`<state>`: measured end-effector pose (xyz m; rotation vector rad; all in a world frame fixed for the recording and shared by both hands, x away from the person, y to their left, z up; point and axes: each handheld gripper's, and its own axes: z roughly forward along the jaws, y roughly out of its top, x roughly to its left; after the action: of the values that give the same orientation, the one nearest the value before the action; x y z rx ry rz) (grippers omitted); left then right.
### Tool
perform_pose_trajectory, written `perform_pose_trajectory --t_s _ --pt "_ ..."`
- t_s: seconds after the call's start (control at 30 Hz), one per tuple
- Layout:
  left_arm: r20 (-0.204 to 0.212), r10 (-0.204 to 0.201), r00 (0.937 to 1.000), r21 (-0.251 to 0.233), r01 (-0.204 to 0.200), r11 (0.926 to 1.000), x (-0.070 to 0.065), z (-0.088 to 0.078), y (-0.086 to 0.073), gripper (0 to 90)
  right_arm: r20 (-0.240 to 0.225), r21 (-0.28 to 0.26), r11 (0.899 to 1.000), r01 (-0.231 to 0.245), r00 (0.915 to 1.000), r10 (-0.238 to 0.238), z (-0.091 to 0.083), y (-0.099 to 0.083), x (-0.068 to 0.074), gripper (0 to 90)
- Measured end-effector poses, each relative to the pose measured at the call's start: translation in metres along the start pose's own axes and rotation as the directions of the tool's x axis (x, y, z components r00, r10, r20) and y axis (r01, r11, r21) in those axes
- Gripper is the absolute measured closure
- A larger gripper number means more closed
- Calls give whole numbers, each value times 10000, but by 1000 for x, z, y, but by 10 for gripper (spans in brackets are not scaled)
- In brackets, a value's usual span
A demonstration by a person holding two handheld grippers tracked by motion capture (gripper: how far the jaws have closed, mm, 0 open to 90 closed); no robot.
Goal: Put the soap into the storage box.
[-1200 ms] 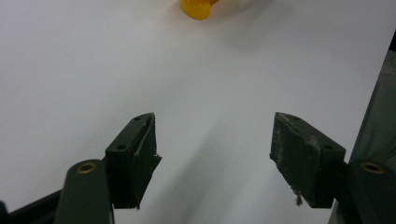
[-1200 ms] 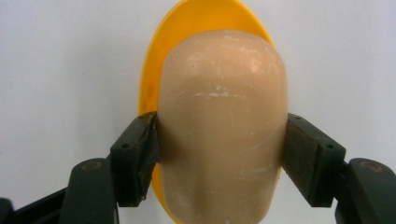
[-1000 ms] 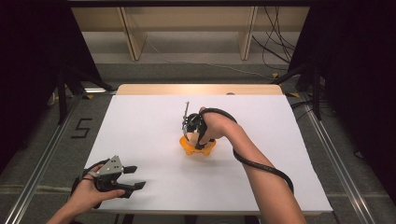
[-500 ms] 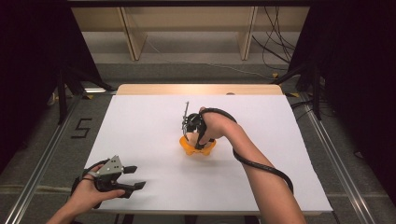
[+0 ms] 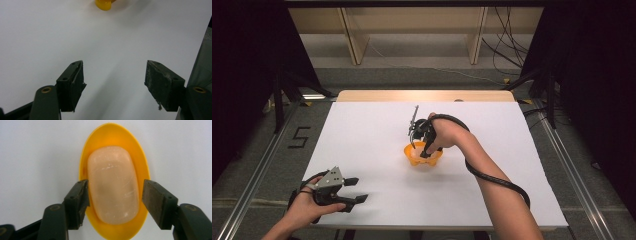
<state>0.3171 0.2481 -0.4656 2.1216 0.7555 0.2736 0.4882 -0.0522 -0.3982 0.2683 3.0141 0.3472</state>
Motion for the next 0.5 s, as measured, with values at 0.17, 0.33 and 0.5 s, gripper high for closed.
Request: perform_pose_trajectory --t_s 0.17,0.33,0.5 --pt "60 -50 10000 -63 51 10000 -1 0 0 314 272 168 9975 -684 9973 680 -8 -12 8 439" --pt "70 -104 9999 -67 104 9999 -2 1 0 314 454 -220 9935 -1115 9926 1124 -14 -26 14 435" --pt "-29 64 10000 91 -63 9999 0 1 0 314 399 -982 9806 -1699 9839 1744 -19 -43 21 426"
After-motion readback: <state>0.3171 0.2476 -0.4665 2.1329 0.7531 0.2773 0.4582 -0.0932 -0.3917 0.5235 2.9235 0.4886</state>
